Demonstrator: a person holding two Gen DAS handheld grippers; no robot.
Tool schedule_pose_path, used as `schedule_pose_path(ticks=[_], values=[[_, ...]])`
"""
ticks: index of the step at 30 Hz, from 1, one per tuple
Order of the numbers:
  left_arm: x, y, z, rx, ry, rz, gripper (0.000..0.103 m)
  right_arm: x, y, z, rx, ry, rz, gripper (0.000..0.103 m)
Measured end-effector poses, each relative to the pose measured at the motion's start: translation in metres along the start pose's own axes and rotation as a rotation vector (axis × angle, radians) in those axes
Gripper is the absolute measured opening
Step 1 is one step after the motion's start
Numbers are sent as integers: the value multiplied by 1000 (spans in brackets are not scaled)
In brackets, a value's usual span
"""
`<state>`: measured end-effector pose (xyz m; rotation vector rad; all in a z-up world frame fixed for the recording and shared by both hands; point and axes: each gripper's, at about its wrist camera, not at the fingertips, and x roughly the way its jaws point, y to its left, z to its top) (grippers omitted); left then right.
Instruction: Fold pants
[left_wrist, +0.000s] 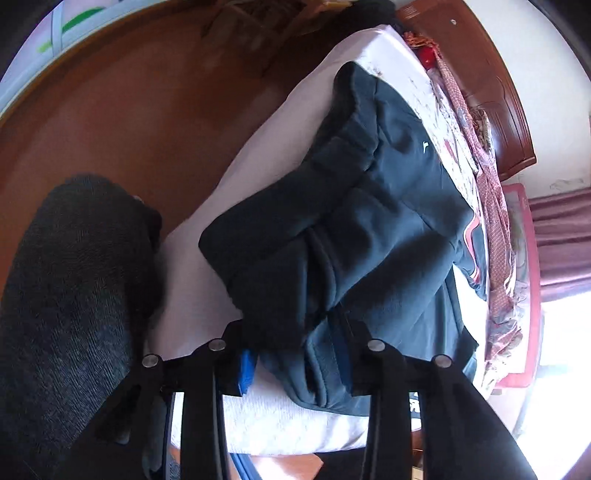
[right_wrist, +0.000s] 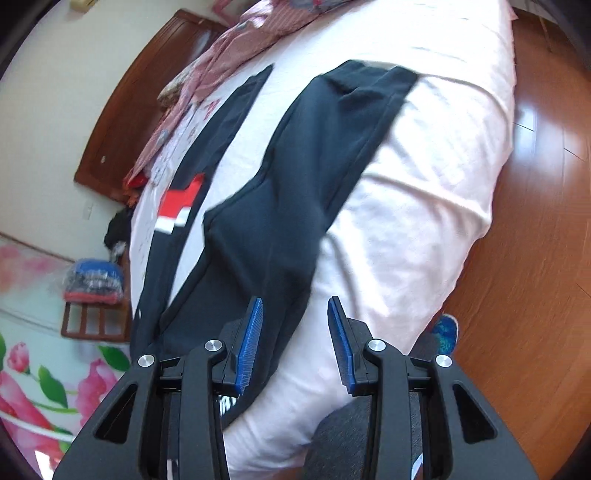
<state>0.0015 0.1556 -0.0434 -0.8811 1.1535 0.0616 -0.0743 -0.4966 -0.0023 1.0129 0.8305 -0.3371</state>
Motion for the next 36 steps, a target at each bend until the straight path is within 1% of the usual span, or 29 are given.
schedule_pose_path(ticks=[1, 2, 4, 5, 6, 8, 9, 10, 11, 12, 13, 14, 16, 17, 18, 19, 20, 21, 22, 24, 25, 27, 30, 31, 33, 34, 35, 36], values=[[-7, -4, -3, 30, -11, 31, 39, -2, -9, 16, 25, -39, -39, 36], [-18, -11, -5, 89, -38, 59, 39, -2, -16, 33, 34, -77, -64, 36], [-37, -22, -7, 158, -100, 82, 48, 4, -29, 61, 61, -108, -109, 36], [-54, -28, -9, 195, -164, 114, 57, 10, -33, 74, 70, -116, -116, 36], [-65, -32, -10, 229, -215, 132, 60, 14, -36, 84, 85, -128, -127, 36], [-84, -44, -15, 307, -285, 143, 64, 28, -39, 100, 101, -122, -143, 36], [-92, -50, -16, 343, -317, 144, 65, 33, -41, 105, 110, -125, -151, 36], [-98, -57, -19, 375, -344, 142, 66, 39, -38, 108, 111, -124, -138, 36], [-101, -65, -22, 408, -358, 136, 70, 45, -36, 113, 99, -117, -148, 36], [-101, -73, -22, 436, -362, 130, 71, 51, -34, 116, 90, -109, -183, 36], [-102, -81, -26, 467, -367, 123, 71, 57, -34, 117, 98, -107, -190, 36], [-100, -92, -26, 492, -365, 114, 71, 62, -34, 119, 104, -99, -153, 36], [-94, -108, -33, 552, -333, 84, 71, 67, -28, 121, 74, -106, -180, 36], [-91, -111, -38, 570, -322, 80, 72, 69, -24, 122, 47, -114, -172, 36], [-87, -116, -42, 588, -304, 68, 74, 72, -18, 122, 6, -107, -188, 36], [-83, -120, -46, 608, -280, 57, 74, 76, -10, 122, -50, -103, -232, 36], [-79, -125, -52, 626, -254, 55, 74, 77, -3, 119, -112, -111, -261, 24], [-75, -129, -56, 641, -233, 52, 74, 80, 2, 118, -155, -92, -272, 13], [-71, -135, -63, 659, -213, 51, 74, 79, 5, 117, -168, -89, -283, 11], [-63, -144, -73, 697, -175, 58, 74, 67, 12, 118, -188, -103, -276, 11], [-58, -149, -79, 713, -164, 58, 74, 58, 18, 119, -223, -128, -287, 11], [-57, -151, -88, 739, -161, 65, 75, 37, 29, 123, -298, -187, -314, 11], [-56, -152, -89, 730, -164, 75, 77, 11, 30, 137, -342, -245, -324, 11], [-55, -151, -88, 723, -162, 79, 78, 9, 25, 141, -346, -246, -358, 11], [-51, -148, -87, 704, -147, 89, 78, 15, 3, 147, -311, -206, -400, 11], [-48, -147, -86, 695, -141, 96, 78, 24, -11, 148, -288, -167, -405, 11], [-47, -144, -84, 686, -132, 99, 78, 36, -25, 148, -257, -125, -418, 18], [-46, -143, -84, 682, -125, 101, 78, 43, -40, 145, -217, -117, -458, 22]])
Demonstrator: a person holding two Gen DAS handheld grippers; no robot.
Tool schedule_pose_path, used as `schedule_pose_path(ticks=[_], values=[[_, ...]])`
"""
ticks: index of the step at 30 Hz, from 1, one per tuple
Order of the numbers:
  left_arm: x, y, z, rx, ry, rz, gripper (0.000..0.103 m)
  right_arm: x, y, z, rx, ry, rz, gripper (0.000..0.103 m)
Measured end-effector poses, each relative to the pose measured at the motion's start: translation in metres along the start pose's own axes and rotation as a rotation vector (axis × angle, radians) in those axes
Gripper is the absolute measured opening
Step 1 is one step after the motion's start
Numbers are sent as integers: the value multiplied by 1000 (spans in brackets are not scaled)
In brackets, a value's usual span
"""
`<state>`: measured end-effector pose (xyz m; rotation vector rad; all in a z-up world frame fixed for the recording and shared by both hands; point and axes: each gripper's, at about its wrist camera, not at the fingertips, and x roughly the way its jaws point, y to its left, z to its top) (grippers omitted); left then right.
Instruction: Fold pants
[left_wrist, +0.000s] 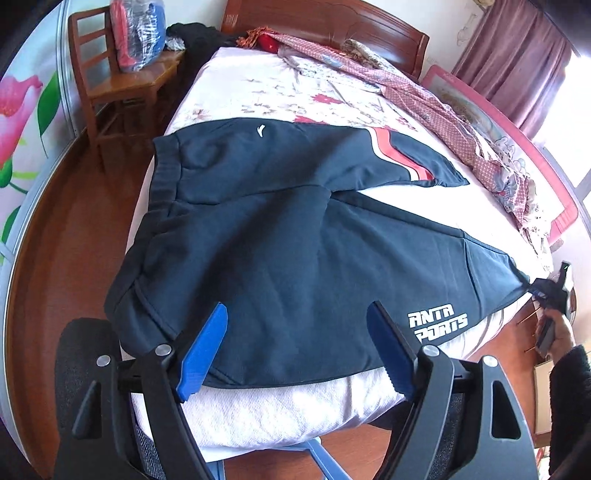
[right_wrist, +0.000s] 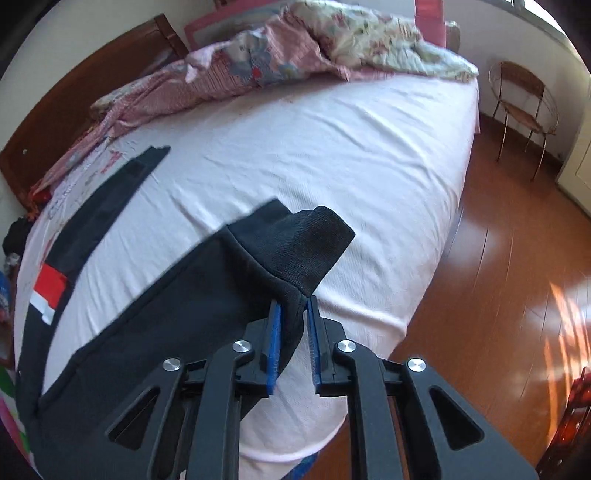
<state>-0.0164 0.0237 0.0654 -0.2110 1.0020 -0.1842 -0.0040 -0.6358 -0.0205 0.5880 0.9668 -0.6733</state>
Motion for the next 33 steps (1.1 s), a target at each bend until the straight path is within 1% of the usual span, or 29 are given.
schedule_pose_path(ticks=[1, 2, 3, 4, 6, 7, 8, 9, 10, 11, 12, 13, 14, 15, 16, 17, 18, 19, 20, 21, 22, 23, 25, 26, 28, 29, 31, 33], values=[[2, 2, 0, -1, 7, 7, 78, 5, -8, -6, 30, 5, -38, 32], [2, 3, 0, 0, 13, 20, 78, 4, -15, -12, 77, -12, -60, 45], [2, 5, 0, -1, 12, 23, 78, -2, -18, -18, 118, -36, -92, 48], [1, 8, 0, -5, 6, 25, 79, -11, -14, -23, 120, -76, -96, 48], [-1, 13, 1, -16, -7, 39, 81, -37, 7, -31, 56, -183, -143, 48], [0, 16, 2, -23, -11, 43, 82, -48, 17, -34, 35, -223, -136, 48], [1, 18, 3, -29, -10, 44, 82, -53, 25, -33, 15, -233, -102, 48], [2, 21, 4, -34, -6, 45, 82, -56, 33, -34, -6, -236, -98, 48], [3, 23, 6, -36, -4, 42, 82, -56, 41, -36, -32, -226, -88, 49], [3, 25, 8, -35, -6, 42, 83, -50, 50, -37, -71, -186, -41, 51], [1, 29, 11, -33, -19, 50, 87, -40, 60, -39, -104, -140, -11, 51], [0, 32, 13, -33, -28, 54, 90, -28, 70, -45, -139, -100, -27, 51], [-1, 37, 17, -30, -38, 55, 94, -12, 80, -51, -195, -29, -33, 51], [-3, 43, 22, -25, -54, 58, 94, 1, 87, -56, -231, 31, -49, 51], [-4, 49, 28, -23, -67, 60, 96, -3, 90, -58, -229, -14, -74, 51], [-5, 59, 38, -17, -71, 51, 101, -12, 94, -59, -223, -54, -84, 51], [-4, 68, 47, -15, -68, 44, 101, -24, 98, -59, -207, -94, -81, 51], [-2, 76, 56, -16, -62, 45, 101, -37, 101, -60, -185, -135, -68, 51], [3, 88, 71, -3, -44, 44, 101, -51, 106, -62, -172, -166, -38, 53], [8, 97, 83, 6, -40, 39, 101, -62, 113, -65, -174, -175, -5, 53], [14, 109, 98, 14, -48, 0, 101, -72, 122, -69, -184, -176, 25, 53], [19, 119, 109, 21, -55, -49, 101, -81, 132, -75, -204, -174, 58, 53], [35, 144, 134, 29, -97, -129, 101, -94, 154, -87, -253, -146, 117, 53], [49, 158, 146, 38, -94, -195, 101, -99, 165, -95, -272, -134, 140, 53], [70, 180, 161, 26, -98, -224, 101, -108, 187, -108, -301, -88, 198, 53], [81, 189, 166, 24, -92, -262, 101, -111, 196, -114, -306, -71, 209, 53], [103, 203, 175, 18, -75, -238, 101, -113, 218, -127, -329, -11, 252, 53], [120, 211, 179, 33, -71, -237, 101, -114, 236, -136, -335, 22, 270, 53]])
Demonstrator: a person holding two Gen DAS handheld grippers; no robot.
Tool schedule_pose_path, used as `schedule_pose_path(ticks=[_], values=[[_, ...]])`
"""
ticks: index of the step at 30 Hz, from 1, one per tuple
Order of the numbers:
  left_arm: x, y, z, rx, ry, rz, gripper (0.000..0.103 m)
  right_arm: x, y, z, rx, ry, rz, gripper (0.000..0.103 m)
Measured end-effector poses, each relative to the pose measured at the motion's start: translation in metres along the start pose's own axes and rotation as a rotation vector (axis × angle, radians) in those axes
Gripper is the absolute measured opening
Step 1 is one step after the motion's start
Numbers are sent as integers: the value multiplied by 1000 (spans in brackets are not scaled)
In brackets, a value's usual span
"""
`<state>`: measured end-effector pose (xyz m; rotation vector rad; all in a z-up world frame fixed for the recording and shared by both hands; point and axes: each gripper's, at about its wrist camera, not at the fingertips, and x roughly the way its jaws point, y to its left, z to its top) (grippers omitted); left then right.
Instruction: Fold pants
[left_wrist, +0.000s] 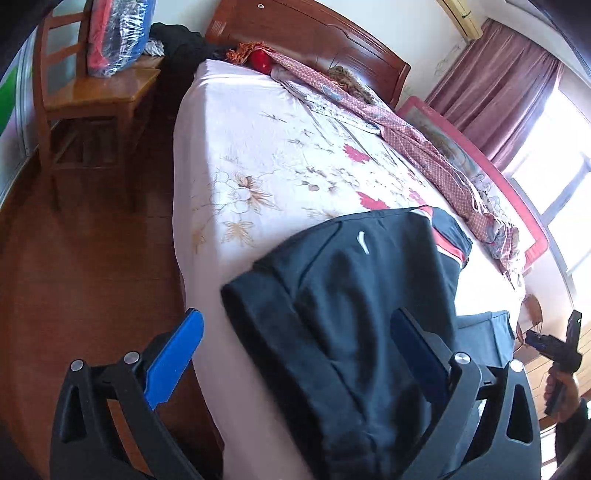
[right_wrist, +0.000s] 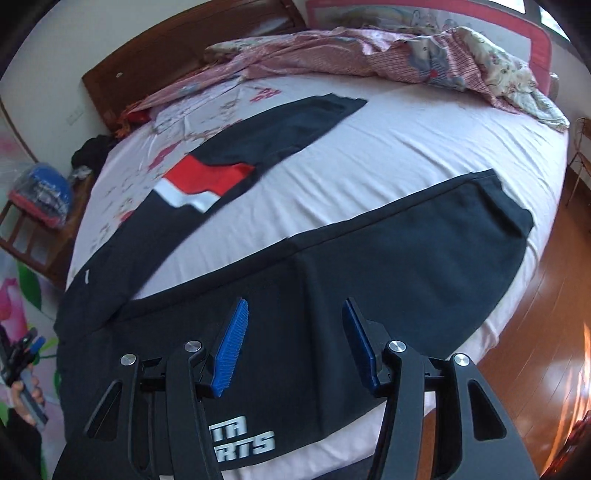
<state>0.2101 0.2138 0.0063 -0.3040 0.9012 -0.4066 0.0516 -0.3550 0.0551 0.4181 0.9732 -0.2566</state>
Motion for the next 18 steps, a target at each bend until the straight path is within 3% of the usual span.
schedule_pose_path(ticks=[5, 11, 18], values=[[34, 17, 5, 11, 37, -51, 101, 11, 47, 0, -19, 54, 74, 53], [51, 35, 10, -47, 21, -145, 100, 21, 86, 6, -99, 83, 99, 53], [60, 48, 7, -119, 47, -223, 89, 25, 105, 8, -119, 97, 134, 53]])
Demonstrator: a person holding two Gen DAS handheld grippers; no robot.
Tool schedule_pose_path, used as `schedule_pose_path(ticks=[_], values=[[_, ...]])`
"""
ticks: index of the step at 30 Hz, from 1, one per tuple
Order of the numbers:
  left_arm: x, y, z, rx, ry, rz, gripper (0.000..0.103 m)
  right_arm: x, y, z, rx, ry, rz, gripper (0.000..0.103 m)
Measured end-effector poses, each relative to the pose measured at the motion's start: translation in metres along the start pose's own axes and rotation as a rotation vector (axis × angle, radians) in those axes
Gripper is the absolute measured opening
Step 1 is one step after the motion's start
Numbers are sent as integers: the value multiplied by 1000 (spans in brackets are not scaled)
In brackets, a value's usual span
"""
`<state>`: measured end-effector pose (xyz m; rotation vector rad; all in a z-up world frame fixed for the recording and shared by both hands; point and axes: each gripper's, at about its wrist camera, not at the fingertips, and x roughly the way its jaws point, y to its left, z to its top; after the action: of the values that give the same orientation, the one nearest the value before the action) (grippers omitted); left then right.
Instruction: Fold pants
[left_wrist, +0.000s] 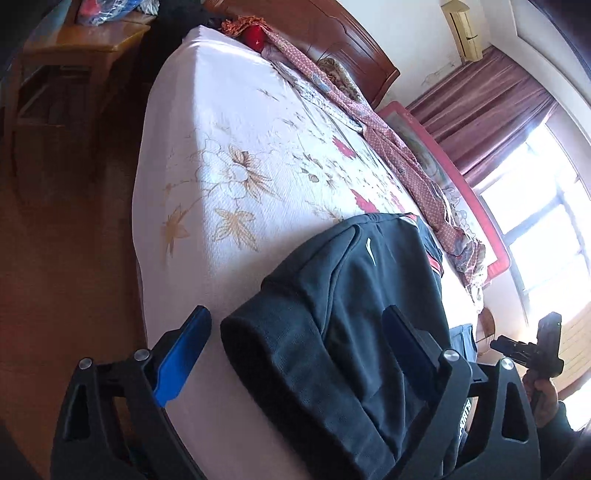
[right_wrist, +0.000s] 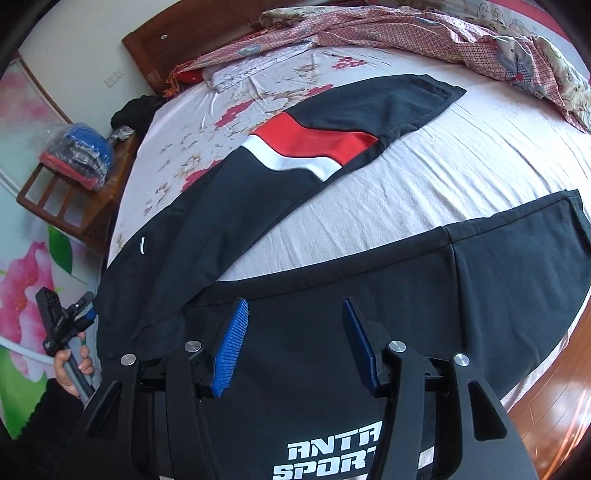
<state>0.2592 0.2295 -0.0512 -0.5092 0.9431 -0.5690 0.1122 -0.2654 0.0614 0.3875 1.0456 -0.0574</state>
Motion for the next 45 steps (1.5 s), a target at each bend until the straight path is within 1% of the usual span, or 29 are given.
schedule_pose_path(ticks=[2, 4, 5, 6, 8, 9, 13, 15, 17, 18, 20, 21, 22, 23, 24, 25, 27, 29, 30, 31, 32, 33, 35, 37, 40, 42, 43, 44, 45], values=[[1, 4, -2, -18, 2, -24, 86, 0, 6, -1, -15, 2, 6, 53], [2, 8, -3, -34, 5, -21, 80, 0, 9, -1, -20, 7, 16, 53], [2, 11, -3, -38, 4, -2, 65, 0, 10, -1, -25, 4, 18, 53], [0, 17, -4, -58, 7, 27, 46, 0, 13, -1, -35, 6, 25, 53], [-6, 25, -6, -89, 1, 25, 34, 0, 15, -2, -39, 13, 29, 53], [-8, 24, -6, -83, 4, 19, 30, 1, 16, -3, -35, 19, 43, 53], [-6, 6, -5, -5, 24, 87, 22, 5, 15, -4, -16, 25, 64, 53], [-7, -4, -3, 19, 13, 108, 10, 5, 14, -4, -10, 27, 82, 53], [-15, -12, -3, 15, -20, 105, 8, 7, 10, 1, -4, 35, 73, 53], [-22, -20, -3, 15, -53, 94, 8, 8, 6, 7, 3, 41, 70, 53], [-40, -33, -2, -1, -111, 46, 7, 9, -4, 26, 20, 38, 62, 53], [-50, -45, -3, -2, -140, -1, 7, 11, -8, 39, 20, 35, 56, 53], [-60, -52, -5, 6, -153, -28, 7, 13, -12, 53, 25, 35, 34, 57], [-68, -64, -7, 22, -162, -62, 7, 16, -16, 71, 32, 27, 3, 70], [-75, -79, -11, 44, -171, -104, 7, 21, -20, 90, 47, 16, -6, 74], [-82, -93, -15, 64, -176, -136, 7, 28, -25, 108, 71, 21, 4, 76], [-94, -118, -24, 104, -181, -179, 7, 44, -33, 148, 134, 13, -19, 76], [-103, -135, -32, 114, -187, -221, 7, 70, -38, 189, 181, 27, -5, 76], [-108, -140, -37, 115, -193, -228, 7, 84, -41, 206, 221, 36, -13, 76], [-111, -143, -40, 113, -196, -237, 7, 101, -44, 221, 251, 74, -4, 76], [-113, -145, -42, 112, -198, -238, 7, 115, -47, 236, 286, 76, -12, 76], [-114, -146, -44, 109, -197, -228, 7, 124, -51, 247, 332, 55, -35, 76], [-115, -143, -45, 99, -200, -222, 7, 151, -55, 265, 386, 90, -39, 76], [-117, -140, -48, 90, -202, -208, 7, 169, -61, 273, 433, 93, -100, 76], [-119, -138, -48, 88, -206, -190, 7, 196, -68, 281, 480, 106, -117, 76], [-119, -139, -48, 93, -205, -184, 7, 209, -72, 285, 501, 100, -93, 76], [-121, -142, -48, 103, -204, -168, 8, 212, -72, 287, 503, 95, -96, 69], [-121, -142, -48, 107, -202, -160, 8, 216, -71, 289, 486, 94, -84, 49], [-121, -142, -48, 104, -202, -157, 8, 221, -68, 292, 468, 107, -82, 36]])
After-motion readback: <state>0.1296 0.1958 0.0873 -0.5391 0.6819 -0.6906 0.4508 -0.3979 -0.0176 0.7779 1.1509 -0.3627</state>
